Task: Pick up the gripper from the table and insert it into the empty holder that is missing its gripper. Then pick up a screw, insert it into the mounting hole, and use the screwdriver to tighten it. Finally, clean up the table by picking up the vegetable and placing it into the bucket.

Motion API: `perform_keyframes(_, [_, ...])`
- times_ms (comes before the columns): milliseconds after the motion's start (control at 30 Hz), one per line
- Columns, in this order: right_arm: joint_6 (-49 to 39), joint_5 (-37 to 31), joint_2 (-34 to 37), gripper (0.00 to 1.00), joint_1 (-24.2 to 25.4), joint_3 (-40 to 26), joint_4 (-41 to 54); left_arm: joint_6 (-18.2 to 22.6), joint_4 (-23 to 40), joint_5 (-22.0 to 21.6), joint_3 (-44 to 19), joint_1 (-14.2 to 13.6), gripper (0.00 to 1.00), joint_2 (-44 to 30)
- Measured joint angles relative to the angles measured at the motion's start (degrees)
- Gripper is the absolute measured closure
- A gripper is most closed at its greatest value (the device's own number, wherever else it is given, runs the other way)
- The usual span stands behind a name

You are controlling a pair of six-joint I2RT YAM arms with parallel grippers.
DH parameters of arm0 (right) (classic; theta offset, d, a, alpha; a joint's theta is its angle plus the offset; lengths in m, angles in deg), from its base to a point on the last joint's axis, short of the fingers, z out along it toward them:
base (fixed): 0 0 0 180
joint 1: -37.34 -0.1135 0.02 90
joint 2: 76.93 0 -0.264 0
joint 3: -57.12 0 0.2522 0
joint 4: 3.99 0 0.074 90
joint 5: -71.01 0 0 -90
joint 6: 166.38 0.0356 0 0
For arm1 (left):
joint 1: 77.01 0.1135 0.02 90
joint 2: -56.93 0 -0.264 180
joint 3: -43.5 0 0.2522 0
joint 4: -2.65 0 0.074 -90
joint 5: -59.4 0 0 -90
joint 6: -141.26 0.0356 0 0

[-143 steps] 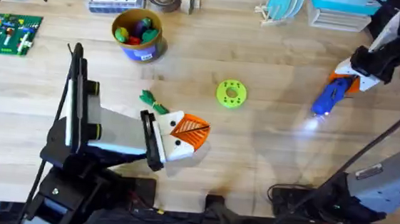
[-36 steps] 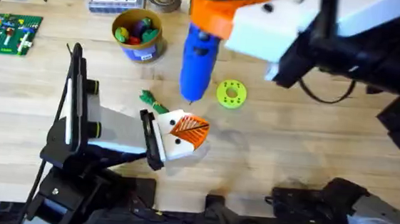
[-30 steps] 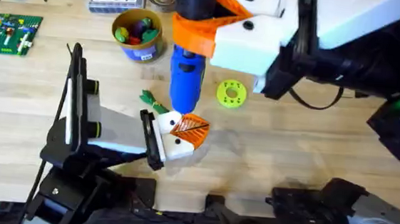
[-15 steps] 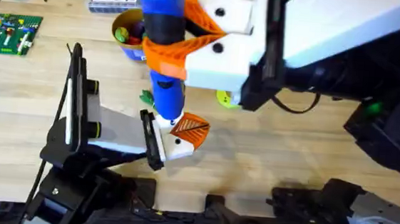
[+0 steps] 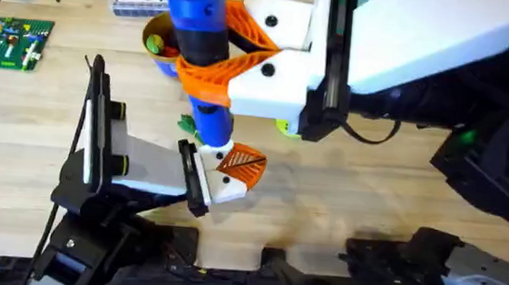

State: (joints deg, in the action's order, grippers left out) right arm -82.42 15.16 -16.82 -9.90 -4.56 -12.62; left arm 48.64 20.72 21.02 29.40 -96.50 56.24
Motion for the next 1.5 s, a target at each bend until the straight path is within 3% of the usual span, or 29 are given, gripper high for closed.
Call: perform_keyframes(1500, [-0.42, -0.02, -1.18, 0.980, -1.38, 0.00, 3.91, -0.02, 0.00, 0.00, 0.00, 0.01, 0.997, 0.00])
